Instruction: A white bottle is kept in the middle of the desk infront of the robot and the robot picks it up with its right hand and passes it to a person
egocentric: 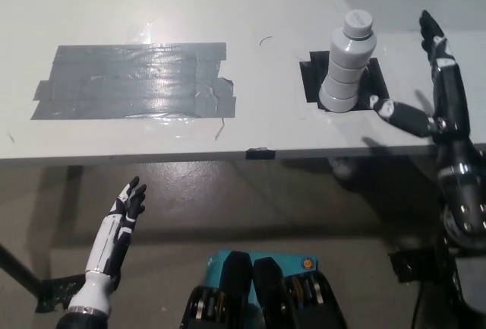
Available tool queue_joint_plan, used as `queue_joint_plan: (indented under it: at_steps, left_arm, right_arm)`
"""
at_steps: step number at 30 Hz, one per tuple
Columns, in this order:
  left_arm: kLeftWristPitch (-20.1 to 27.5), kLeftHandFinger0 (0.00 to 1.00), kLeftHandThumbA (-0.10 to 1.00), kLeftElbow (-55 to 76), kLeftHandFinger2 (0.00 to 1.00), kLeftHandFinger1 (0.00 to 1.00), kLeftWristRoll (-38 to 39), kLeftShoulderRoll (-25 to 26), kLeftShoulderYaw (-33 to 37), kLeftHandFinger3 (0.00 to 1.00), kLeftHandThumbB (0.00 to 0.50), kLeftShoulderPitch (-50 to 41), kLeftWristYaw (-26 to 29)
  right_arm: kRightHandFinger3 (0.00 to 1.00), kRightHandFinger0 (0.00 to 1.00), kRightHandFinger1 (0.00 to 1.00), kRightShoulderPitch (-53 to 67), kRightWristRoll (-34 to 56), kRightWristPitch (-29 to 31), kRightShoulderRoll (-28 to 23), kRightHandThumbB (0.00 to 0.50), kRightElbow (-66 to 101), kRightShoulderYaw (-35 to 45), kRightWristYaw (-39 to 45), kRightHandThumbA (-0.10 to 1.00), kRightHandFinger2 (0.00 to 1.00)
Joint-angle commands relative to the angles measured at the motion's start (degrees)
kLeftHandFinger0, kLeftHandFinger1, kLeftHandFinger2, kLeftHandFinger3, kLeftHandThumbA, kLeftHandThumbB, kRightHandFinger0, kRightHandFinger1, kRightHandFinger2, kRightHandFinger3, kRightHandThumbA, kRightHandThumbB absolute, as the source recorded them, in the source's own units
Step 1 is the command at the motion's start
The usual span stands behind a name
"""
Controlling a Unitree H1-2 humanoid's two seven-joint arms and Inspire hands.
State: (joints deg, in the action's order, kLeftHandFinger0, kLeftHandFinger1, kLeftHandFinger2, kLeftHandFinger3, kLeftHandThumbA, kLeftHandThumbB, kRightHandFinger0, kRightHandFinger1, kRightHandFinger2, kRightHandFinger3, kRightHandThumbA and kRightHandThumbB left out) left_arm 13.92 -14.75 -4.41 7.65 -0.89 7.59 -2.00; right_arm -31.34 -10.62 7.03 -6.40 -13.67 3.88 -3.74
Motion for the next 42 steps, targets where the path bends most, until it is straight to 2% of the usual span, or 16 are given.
queue_joint_plan:
  at_steps: [1, 5, 7, 11, 15, 17, 20, 29, 31, 32, 35, 36, 39, 40, 42]
  left_arm:
    - [2.7, 1.0, 0.96, 0.6, 1.0, 1.0, 0.2, 0.2, -0.3, 1.0, 0.101, 0.5, 0.7]
    - [2.4, 1.0, 0.96, 1.1, 1.0, 1.0, 0.2, 0.1, 0.0, 1.0, 0.107, 0.0, 0.3]
    - [2.3, 1.0, 0.96, 1.2, 1.0, 1.0, 0.3, -0.1, 0.1, 1.0, 0.087, -0.1, 0.2]
    - [2.1, 1.0, 0.95, 1.3, 1.0, 1.0, 0.2, 0.1, 0.1, 1.0, 0.099, 0.2, 0.2]
    - [2.2, 1.0, 0.97, 1.1, 1.0, 1.0, -0.1, 0.3, 0.1, 1.0, 0.114, 0.3, 0.3]
    - [2.3, 1.0, 0.96, 0.9, 1.0, 1.0, 0.1, 0.3, 0.2, 1.0, 0.109, 0.4, 0.1]
    - [2.3, 1.0, 0.94, 0.9, 1.0, 1.0, 0.1, 0.1, 0.3, 1.0, 0.095, 0.3, 0.0]
    - [2.3, 1.0, 0.97, 0.6, 1.0, 1.0, -1.4, 0.3, 0.6, 1.0, 0.123, 0.5, 0.7]
    - [2.2, 1.0, 0.96, 0.8, 1.0, 1.0, -1.6, 0.4, 0.7, 1.0, 0.109, 0.5, 0.7]
    - [1.9, 1.0, 0.94, 0.8, 1.0, 1.0, -1.8, 0.3, 0.7, 1.0, 0.119, 0.5, 0.9]
    - [1.8, 1.0, 0.94, 1.3, 1.0, 1.0, -2.1, 0.3, 0.7, 1.0, 0.11, 0.4, 0.9]
    - [2.0, 1.0, 0.94, 1.3, 1.0, 1.0, -2.1, 0.3, 0.7, 1.0, 0.111, 0.4, 0.8]
    - [1.1, 1.0, 0.9, 1.8, 1.0, 1.0, -2.0, 0.3, 0.6, 1.0, 0.125, 0.4, 0.6]
    - [1.0, 1.0, 0.89, 1.9, 1.0, 1.0, -2.0, 0.3, 0.6, 1.0, 0.122, 0.4, 0.5]
    - [1.0, 1.0, 0.88, 1.9, 1.0, 1.0, -2.5, 0.4, 0.6, 1.0, 0.138, 0.5, 0.8]
  right_arm:
    - [1.0, 1.0, 1.0, -5.4, 0.1, -2.4, -1.2, 0.431, -4.7, 0.8, -1.8, 1.0, 1.0]
    - [1.0, 1.0, 1.0, -8.0, 0.6, -2.1, -1.5, 0.41, -9.8, 0.6, -1.6, 1.0, 1.0]
    - [1.0, 1.0, 1.0, -9.5, 1.6, -2.2, -1.4, 0.418, -13.5, 0.8, -1.3, 1.0, 1.0]
    - [1.0, 1.0, 1.0, -12.2, 1.3, -3.2, -1.4, 0.453, -19.0, 0.1, -1.2, 1.0, 1.0]
    - [1.0, 1.0, 1.0, -14.3, 2.4, -0.8, -1.1, 0.419, -24.5, 0.0, -0.8, 1.0, 1.0]
    - [1.0, 1.0, 1.0, -15.4, 2.6, -0.8, -1.1, 0.424, -26.9, -0.5, 0.1, 1.0, 1.0]
    - [1.0, 1.0, 1.0, -15.9, 2.8, -1.1, -0.9, 0.475, -28.6, -0.7, 0.6, 1.0, 1.0]
    - [1.0, 1.0, 1.0, -19.7, 1.6, 1.7, -1.1, 0.48, -36.1, -3.0, -0.1, 1.0, 1.0]
    - [1.0, 1.0, 1.0, -21.0, 0.7, 1.9, -1.3, 0.499, -38.5, -4.0, -0.8, 1.0, 1.0]
    - [1.0, 1.0, 1.0, -22.3, 0.2, 2.3, -1.5, 0.5, -40.9, -4.6, -1.1, 1.0, 1.0]
    - [1.0, 1.0, 1.0, -24.6, 0.5, 2.4, -1.6, 0.499, -45.0, -5.0, -1.5, 1.0, 1.0]
    - [1.0, 1.0, 1.0, -25.6, 0.4, 2.9, -1.6, 0.478, -46.8, -5.2, -1.6, 1.0, 1.0]
    - [1.0, 1.0, 1.0, -28.3, -0.1, 4.3, -1.5, 0.464, -51.0, -6.0, -2.9, 1.0, 1.0]
    - [1.0, 1.0, 1.0, -28.8, 0.1, 4.8, -1.5, 0.466, -52.1, -6.0, -3.1, 0.99, 1.0]
    - [1.0, 1.0, 1.0, -31.2, 1.1, 5.3, -1.1, 0.47, -55.8, -5.5, -4.5, 0.83, 1.0]
